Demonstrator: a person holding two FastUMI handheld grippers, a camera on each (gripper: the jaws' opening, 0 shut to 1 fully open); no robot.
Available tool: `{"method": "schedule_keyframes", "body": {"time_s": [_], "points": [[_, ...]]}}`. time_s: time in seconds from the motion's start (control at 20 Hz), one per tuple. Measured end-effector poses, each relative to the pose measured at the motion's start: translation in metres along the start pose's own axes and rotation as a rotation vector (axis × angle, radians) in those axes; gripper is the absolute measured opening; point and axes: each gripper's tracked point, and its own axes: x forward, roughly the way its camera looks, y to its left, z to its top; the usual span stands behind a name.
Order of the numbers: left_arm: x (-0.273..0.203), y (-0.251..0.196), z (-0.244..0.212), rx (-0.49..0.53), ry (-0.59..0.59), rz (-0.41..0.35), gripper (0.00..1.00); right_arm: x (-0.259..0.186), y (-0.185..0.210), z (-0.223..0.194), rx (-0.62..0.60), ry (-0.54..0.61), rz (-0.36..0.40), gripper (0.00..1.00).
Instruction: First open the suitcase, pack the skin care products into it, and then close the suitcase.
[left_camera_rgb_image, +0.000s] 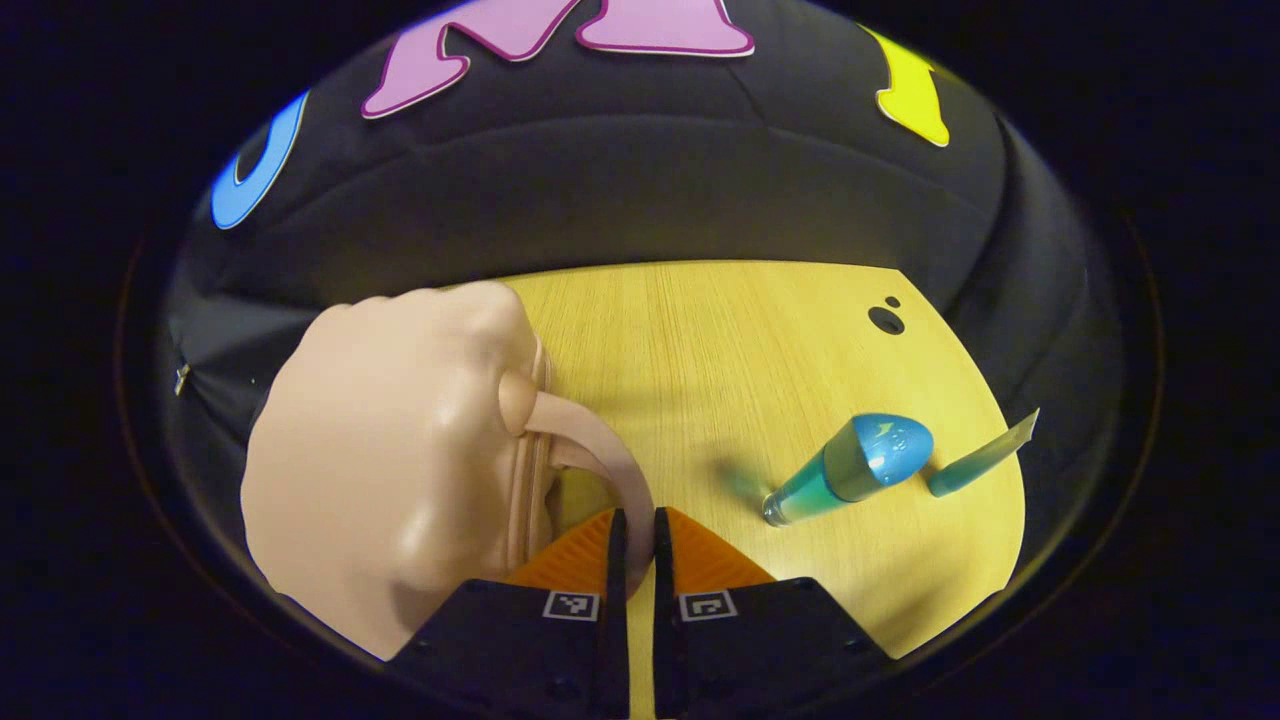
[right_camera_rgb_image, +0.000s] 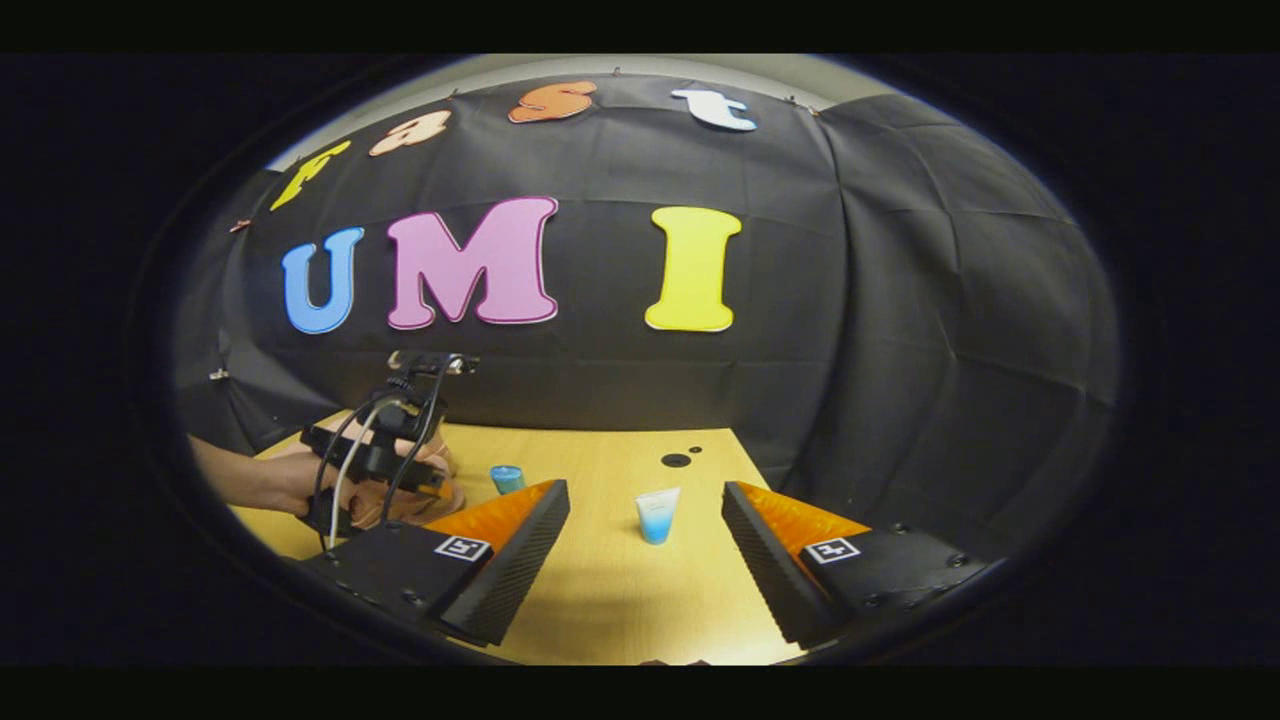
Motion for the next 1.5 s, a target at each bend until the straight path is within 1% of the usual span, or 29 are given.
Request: {"method": "schedule_keyframes", "body": {"time_s": [0.1, 0.2, 0.3, 0.35, 0.4, 0.55, 0.7, 0.8, 0.85, 0.95, 1.05, 1.15, 1.25, 1.35, 1.5], "points": [[-0.018, 0.004, 0.014, -0.019, -0.01, -0.019, 0.13, 0.001, 0.01, 0.002, 0.011, -0.002, 0.034, 0.98], [-0.041, 0.007, 0.031, -0.071, -0.014, -0.074, 0.12, 0.003, 0.022, 0.008, 0.008, -0.025, 0.068, 0.98], [-0.07, 0.027, 0.055, -0.069, -0.052, -0.08, 0.12, 0.005, 0.034, 0.011, -0.007, -0.037, 0.101, 0.97], [-0.087, 0.039, 0.071, -0.056, -0.081, -0.072, 0.1, 0.006, 0.042, 0.013, -0.012, -0.039, 0.119, 0.98], [-0.103, 0.053, 0.087, -0.043, -0.11, -0.062, 0.12, 0.005, 0.049, 0.015, -0.014, -0.042, 0.137, 0.97], [-0.14, 0.107, 0.121, -0.045, -0.157, -0.047, 0.11, 0.001, 0.071, 0.022, -0.023, -0.064, 0.173, 0.98], [-0.163, 0.163, 0.136, -0.084, -0.161, -0.077, 0.12, -0.005, 0.091, 0.019, -0.021, -0.045, 0.19, 0.98], [-0.173, 0.208, 0.139, -0.078, -0.16, -0.077, 0.12, -0.007, 0.108, 0.014, -0.014, -0.021, 0.199, 0.98], [-0.177, 0.236, 0.138, -0.055, -0.154, -0.055, 0.12, -0.009, 0.116, 0.011, -0.015, -0.006, 0.197, 0.98], [-0.187, 0.303, 0.137, 0.009, -0.138, 0.032, 0.12, -0.013, 0.131, 0.012, -0.013, 0.002, 0.191, 0.98], [-0.186, 0.368, 0.131, 0.049, -0.124, 0.112, 0.11, -0.016, 0.15, 0.015, -0.025, -0.005, 0.184, 0.98], [-0.172, 0.423, 0.118, 0.045, -0.106, 0.156, 0.1, -0.012, 0.165, 0.013, -0.056, -0.006, 0.165, 0.98], [-0.151, 0.468, 0.096, 0.012, -0.086, 0.157, 0.1, -0.007, 0.178, 0.009, -0.054, 0.014, 0.149, 0.98], [-0.121, 0.502, 0.076, -0.032, -0.065, 0.151, 0.09, -0.002, 0.191, 0.001, -0.042, 0.034, 0.135, 0.98], [-0.081, 0.546, 0.039, -0.109, -0.029, 0.131, 0.09, 0.006, 0.204, -0.016, -0.074, 0.066, 0.116, 0.98]]}}
